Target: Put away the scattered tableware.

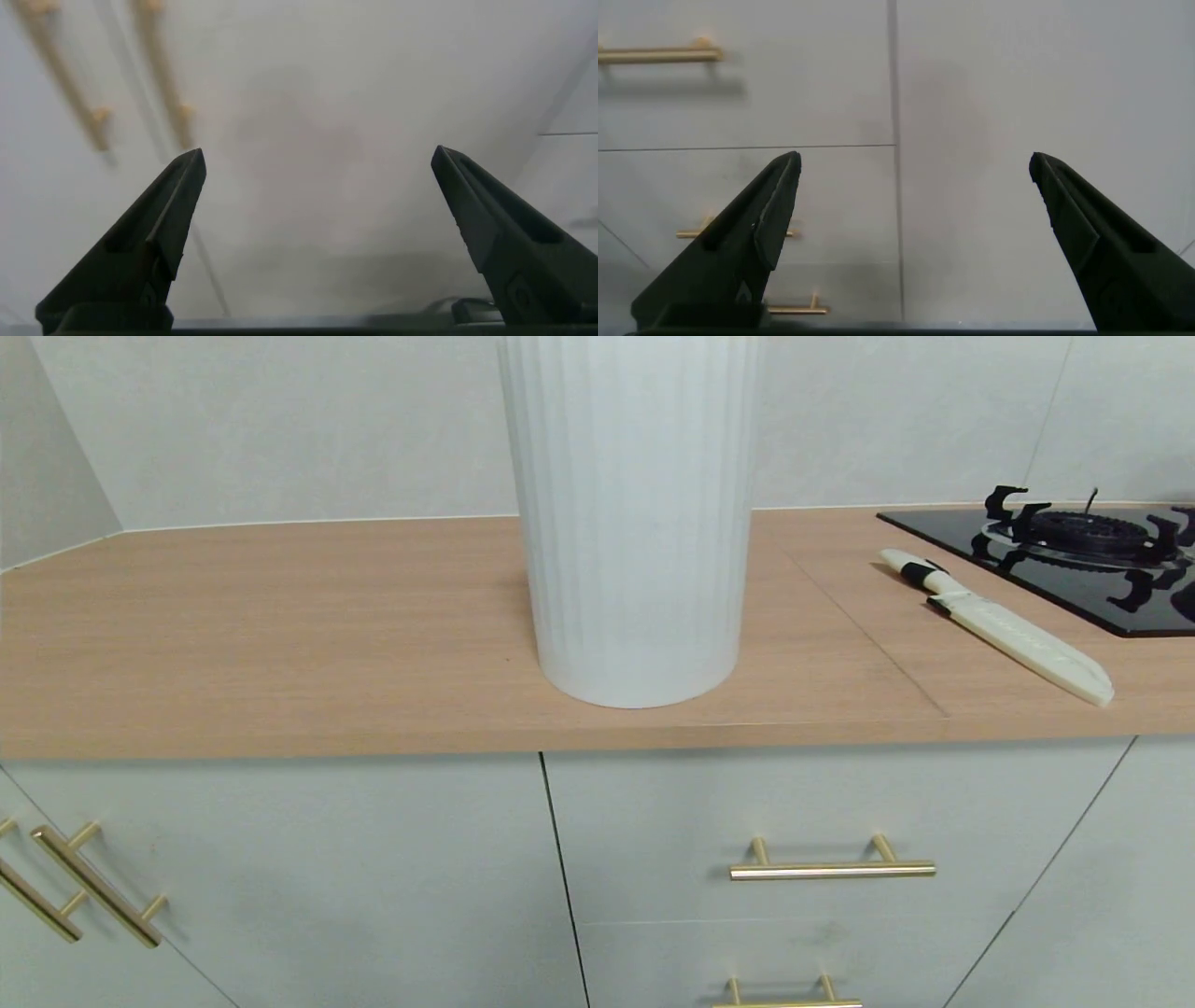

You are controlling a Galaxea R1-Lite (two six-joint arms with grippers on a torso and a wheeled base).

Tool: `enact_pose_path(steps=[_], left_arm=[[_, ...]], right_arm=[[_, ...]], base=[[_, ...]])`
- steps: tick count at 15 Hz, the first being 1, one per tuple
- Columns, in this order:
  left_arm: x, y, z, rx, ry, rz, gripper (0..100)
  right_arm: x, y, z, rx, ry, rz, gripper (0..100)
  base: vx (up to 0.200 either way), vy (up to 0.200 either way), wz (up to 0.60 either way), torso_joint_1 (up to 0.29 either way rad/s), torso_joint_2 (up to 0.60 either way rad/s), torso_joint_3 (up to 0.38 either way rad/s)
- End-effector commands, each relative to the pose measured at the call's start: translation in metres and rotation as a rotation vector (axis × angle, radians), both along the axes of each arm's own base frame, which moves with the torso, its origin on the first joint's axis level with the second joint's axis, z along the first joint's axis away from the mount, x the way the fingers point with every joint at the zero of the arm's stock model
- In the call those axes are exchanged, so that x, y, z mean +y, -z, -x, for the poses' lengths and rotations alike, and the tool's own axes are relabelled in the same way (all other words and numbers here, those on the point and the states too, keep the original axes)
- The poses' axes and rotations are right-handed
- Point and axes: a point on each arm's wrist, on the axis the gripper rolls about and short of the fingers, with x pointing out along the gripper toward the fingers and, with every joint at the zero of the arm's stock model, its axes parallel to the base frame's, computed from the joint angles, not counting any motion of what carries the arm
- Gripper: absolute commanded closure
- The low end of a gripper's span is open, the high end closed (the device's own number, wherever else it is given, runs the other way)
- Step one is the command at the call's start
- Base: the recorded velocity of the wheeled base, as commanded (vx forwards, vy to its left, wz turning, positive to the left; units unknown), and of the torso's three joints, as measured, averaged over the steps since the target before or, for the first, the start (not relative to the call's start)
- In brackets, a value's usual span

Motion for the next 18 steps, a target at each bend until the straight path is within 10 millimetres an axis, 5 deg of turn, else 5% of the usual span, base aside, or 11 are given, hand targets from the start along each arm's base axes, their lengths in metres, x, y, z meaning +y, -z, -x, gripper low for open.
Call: enact_pose_path(steps=[1,13,18], left_arm=[[0.0000,0.0002,-0.0001,0.002,0.000,0.000,0],[0.0000,0.0002,-0.0001,0.002,0.000,0.000,0],[0.0000,0.0001,-0.0001,0.000,0.000,0.000,0]], right_arm=[[0.0000,0.0000,-0.0001,0.001,-0.002,0.001,0],[0.0000,0.0000,-0.0001,0.001,-0.002,0.001,0],[0.0000,0.0000,-0.0001,0.001,-0.002,0.001,0]], base=[[0.000,0.000,0.00,0.000,0.00,0.000],[0.000,0.000,0.00,0.000,0.00,0.000],[0.000,0.000,0.00,0.084,-0.24,-0.241]])
